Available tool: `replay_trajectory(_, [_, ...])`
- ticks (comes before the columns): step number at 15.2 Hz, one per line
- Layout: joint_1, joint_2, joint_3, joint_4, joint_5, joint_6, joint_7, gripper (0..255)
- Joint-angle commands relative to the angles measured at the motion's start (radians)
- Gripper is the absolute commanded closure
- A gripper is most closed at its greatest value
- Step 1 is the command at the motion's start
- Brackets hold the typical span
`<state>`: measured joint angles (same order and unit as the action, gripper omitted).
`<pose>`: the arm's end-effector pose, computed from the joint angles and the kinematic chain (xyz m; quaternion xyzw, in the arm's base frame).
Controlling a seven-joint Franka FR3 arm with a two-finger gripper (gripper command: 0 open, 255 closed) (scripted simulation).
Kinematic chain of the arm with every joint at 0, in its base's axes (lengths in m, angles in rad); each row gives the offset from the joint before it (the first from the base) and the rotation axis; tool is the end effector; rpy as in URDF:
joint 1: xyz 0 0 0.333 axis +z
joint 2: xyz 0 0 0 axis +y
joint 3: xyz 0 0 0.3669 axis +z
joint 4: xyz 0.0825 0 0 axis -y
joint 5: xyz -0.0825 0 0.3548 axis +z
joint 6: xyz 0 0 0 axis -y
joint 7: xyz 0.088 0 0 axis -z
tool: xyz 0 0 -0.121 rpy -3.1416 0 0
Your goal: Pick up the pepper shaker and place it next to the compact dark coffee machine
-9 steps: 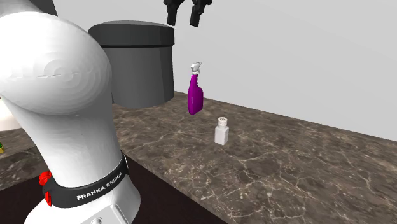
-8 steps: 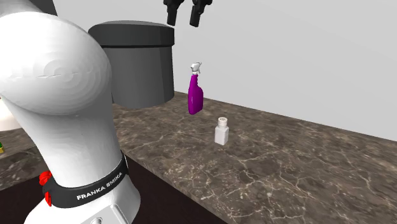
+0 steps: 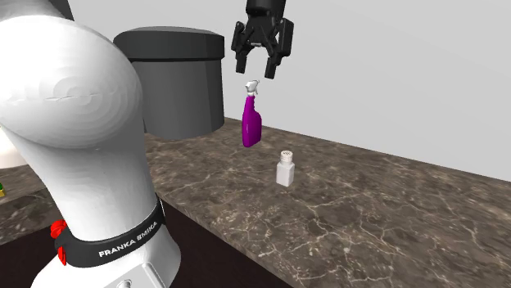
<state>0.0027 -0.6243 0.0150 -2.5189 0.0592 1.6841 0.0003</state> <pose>0.2758 0.0122 0.5076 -0.9942 -0.0004 0.1052 0.0237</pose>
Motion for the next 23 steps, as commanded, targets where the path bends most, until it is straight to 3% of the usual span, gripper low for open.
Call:
replay_trajectory(1, [-0.005, 0.045, 0.000, -0.035, -0.011, 0.084, -0.007, 0])
replay_trajectory(9, [-0.030, 0.300, -0.003, -0.077, -0.061, 0.389, -0.017, 0])
replay_trajectory(16, [-0.054, 0.578, -0.012, -0.031, -0.121, 0.629, -0.004, 0])
replay_trajectory(23, [-0.057, 0.646, -0.015, -0.061, -0.130, 0.727, 0.002, 0])
